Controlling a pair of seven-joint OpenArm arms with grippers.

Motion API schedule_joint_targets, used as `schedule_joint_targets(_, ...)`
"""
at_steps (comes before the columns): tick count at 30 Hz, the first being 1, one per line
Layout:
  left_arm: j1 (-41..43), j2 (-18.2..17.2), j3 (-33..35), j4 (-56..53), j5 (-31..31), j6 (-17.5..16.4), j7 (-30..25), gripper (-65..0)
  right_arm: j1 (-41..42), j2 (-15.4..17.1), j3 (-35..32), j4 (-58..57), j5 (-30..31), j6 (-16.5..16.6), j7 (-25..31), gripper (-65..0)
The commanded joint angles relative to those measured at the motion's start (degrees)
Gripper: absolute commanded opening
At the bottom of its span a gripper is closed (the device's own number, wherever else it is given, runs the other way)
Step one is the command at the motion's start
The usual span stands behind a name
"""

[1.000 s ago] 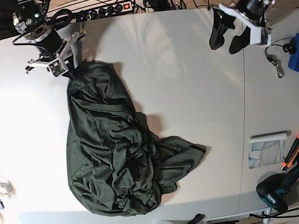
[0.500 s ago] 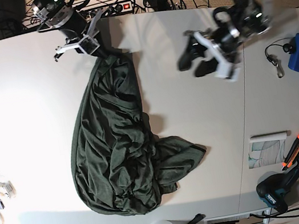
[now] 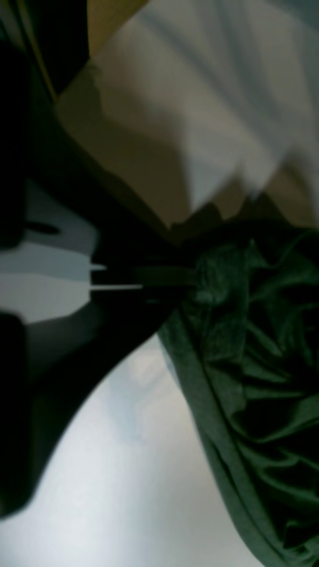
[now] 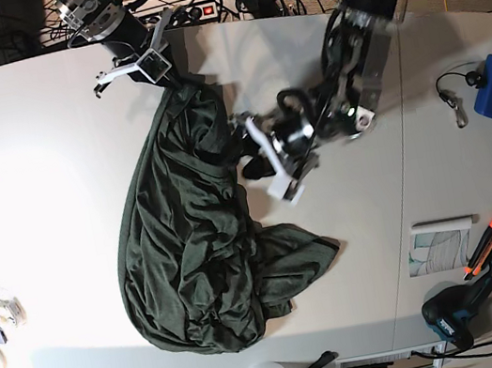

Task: Layout the t-shirt on the table in an organized manner, then fold the t-shirt properly
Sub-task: 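Grasp the shirt with the left gripper and lift it off the table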

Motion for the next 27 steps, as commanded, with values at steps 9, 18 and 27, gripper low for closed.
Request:
schedule_joint_targets(9,-9.51,5.99,-0.02,-10.56,-0.87,-1.53,-0.02,-34.2,-1.18,0.28,-0.09,-0.02,-1.14,1.07,-3.45,-65.0)
schedule_joint_targets(18,-10.64,9.42,-0.02,-13.75,-0.94,-1.55,-2.27,-65.0,-1.16,0.28,-0.09,-0.02,-1.14,1.05,-2.99,-65.0)
schedule_joint_targets(27,-15.72,9.05,-6.27,-10.95,-9.77,-8.59,4.98,-65.0,0.81,0.26,-0.09,5.18,-1.11,0.92,0.15,-65.0)
